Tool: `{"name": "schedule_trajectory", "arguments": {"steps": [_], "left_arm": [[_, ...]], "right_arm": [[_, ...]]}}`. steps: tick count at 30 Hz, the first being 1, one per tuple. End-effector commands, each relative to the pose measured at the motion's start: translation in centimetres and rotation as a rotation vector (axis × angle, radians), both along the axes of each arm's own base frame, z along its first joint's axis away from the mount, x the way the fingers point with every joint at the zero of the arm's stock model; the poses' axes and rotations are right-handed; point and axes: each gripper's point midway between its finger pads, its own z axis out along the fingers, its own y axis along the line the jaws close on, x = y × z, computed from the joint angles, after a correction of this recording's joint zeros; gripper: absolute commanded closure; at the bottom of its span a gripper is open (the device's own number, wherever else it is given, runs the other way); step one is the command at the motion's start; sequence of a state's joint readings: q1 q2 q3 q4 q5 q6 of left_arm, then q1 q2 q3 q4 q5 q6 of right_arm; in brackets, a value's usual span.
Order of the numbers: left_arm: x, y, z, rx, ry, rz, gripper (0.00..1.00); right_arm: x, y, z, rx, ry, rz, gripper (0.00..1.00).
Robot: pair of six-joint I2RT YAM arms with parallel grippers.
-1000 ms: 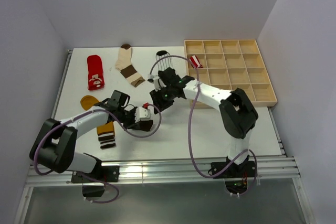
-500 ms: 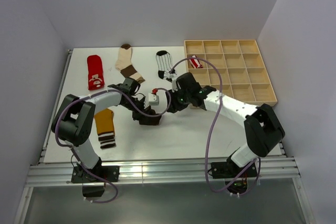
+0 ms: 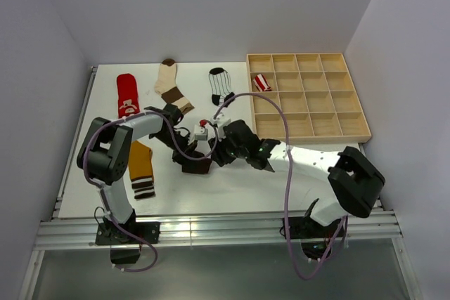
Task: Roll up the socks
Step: Roll the sock at the center of the board.
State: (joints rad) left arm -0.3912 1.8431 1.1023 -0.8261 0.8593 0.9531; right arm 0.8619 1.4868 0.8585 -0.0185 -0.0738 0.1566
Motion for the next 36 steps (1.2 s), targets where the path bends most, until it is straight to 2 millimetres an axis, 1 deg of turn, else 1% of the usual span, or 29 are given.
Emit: {"name": "schedule_trajectory", "arguments": {"steps": [1, 2, 3, 4, 5, 6, 7, 8, 10, 11, 12, 13, 14, 15, 16, 17, 18, 20, 21, 22, 23, 25, 26, 27, 29, 31, 32, 33, 36], "left_arm": [[-1.3, 1.2, -0.7, 0.044, 0.099, -0.016, 1.0], [-1.3, 1.2, -0.7, 0.04, 0.103, -0.021, 1.0], [-1.2, 1.2, -0.8, 0.038, 0.11, -0.02, 0.99], [-1.4, 1.3, -0.7, 0.04, 0.125, -0.021, 1.0], [-1.3, 1.3, -0.8, 0.037, 0.129, -0.024, 1.0], [-1.3, 1.2, -0.9, 0.037, 0.133, -0.023, 0.99], [-1.2, 1.2, -0.9, 0.038, 0.133, -0.021, 1.0], [-1.2, 1.3, -0.9, 0.04, 0.139, -0.021, 1.0], [-1.1, 1.2, -0.8, 0.029, 0.148, -0.025, 1.0], [-1.4, 1.3, -0.8, 0.034, 0.167, -0.028, 1.0], [-1.3, 1.3, -0.8, 0.034, 0.175, -0.029, 1.0], [-1.4, 1.3, -0.8, 0.033, 0.181, -0.03, 1.0], [-1.3, 1.3, -0.8, 0.031, 0.183, -0.029, 1.0], [-1.3, 1.4, -0.8, 0.033, 0.19, -0.03, 1.0], [-1.3, 1.5, -0.8, 0.03, 0.191, -0.032, 1.0], [-1.1, 1.3, -0.7, 0.026, 0.193, -0.033, 1.0], [-1.5, 1.5, -0.7, 0.033, 0.22, -0.035, 1.0], [-1.3, 1.5, -0.7, 0.031, 0.223, -0.042, 1.0], [-1.4, 1.6, -0.8, 0.034, 0.232, -0.042, 1.0], [-1.4, 1.6, -0.9, 0.033, 0.233, -0.042, 1.0], [-1.3, 1.7, -1.0, 0.035, 0.234, -0.041, 1.0], [-1.3, 1.6, -1.0, 0.034, 0.24, -0.037, 1.0], [-1.2, 1.6, -1.1, 0.034, 0.243, -0.037, 1.0], [-1.3, 1.6, -1.1, 0.034, 0.249, -0.038, 1.0], [-1.2, 1.6, -1.0, 0.03, 0.25, -0.037, 1.0], [-1.3, 1.6, -1.0, 0.032, 0.261, -0.039, 1.0], [-1.1, 1.5, -1.0, 0.03, 0.263, -0.037, 1.0], [-1.1, 1.5, -0.9, 0.031, 0.265, -0.038, 1.0], [-1.0, 1.5, -0.8, 0.029, 0.267, -0.038, 1.0]], "right_arm": [[0.9, 1.0, 4.1, 0.126, -0.191, -0.007, 0.45], [0.7, 1.2, 4.6, 0.145, -0.216, 0.002, 0.44], [0.7, 0.8, 4.7, 0.136, -0.239, -0.016, 0.44], [0.2, 0.9, 4.7, 0.143, -0.243, -0.009, 0.44], [-0.2, 1.2, 5.3, 0.17, -0.255, 0.01, 0.43], [-0.6, 1.1, 4.9, 0.17, -0.246, 0.017, 0.43], [-0.8, 1.2, 5.0, 0.182, -0.244, 0.022, 0.43], [-1.3, 1.6, 5.2, 0.196, -0.249, 0.039, 0.43], [-1.6, 2.0, 4.8, 0.179, -0.26, 0.048, 0.43], [-1.9, 2.3, 4.6, 0.162, -0.267, 0.058, 0.43], [-3.0, 3.4, 4.7, 0.157, -0.277, 0.087, 0.43], [-3.2, 3.7, 3.9, 0.124, -0.281, 0.093, 0.43], [-3.5, 4.0, 3.5, 0.107, -0.28, 0.108, 0.43], [-3.8, 4.7, 3.6, 0.102, -0.283, 0.121, 0.43], [-3.7, 4.9, 2.8, 0.067, -0.289, 0.129, 0.43], [-3.6, 5.2, 2.9, 0.043, -0.301, 0.129, 0.43], [-3.9, 5.6, 2.8, 0.024, -0.309, 0.14, 0.43], [-4.1, 5.9, 1.6, -0.042, -0.322, 0.168, 0.42], [-3.9, 6.4, 2.1, -0.049, -0.334, 0.171, 0.42], [-4.1, 6.5, 1.6, -0.079, -0.34, 0.186, 0.42], [-4.1, 7.0, 1.1, -0.097, -0.339, 0.197, 0.42], [-4.1, 7.3, 0.5, -0.132, -0.344, 0.216, 0.41], [-4.3, 7.3, -0.5, -0.164, -0.331, 0.228, 0.41], [-4.2, 7.7, -0.4, -0.167, -0.337, 0.235, 0.41], [-4.3, 8.0, -0.8, -0.194, -0.345, 0.254, 0.41], [-4.3, 7.8, -2.1, -0.243, -0.334, 0.27, 0.41], [-4.3, 8.1, -2.1, -0.248, -0.336, 0.275, 0.41], [-4.2, 7.9, -2.8, -0.271, -0.331, 0.28, 0.41], [-4.3, 7.7, -3.9, -0.301, -0.32, 0.288, 0.42]]}}
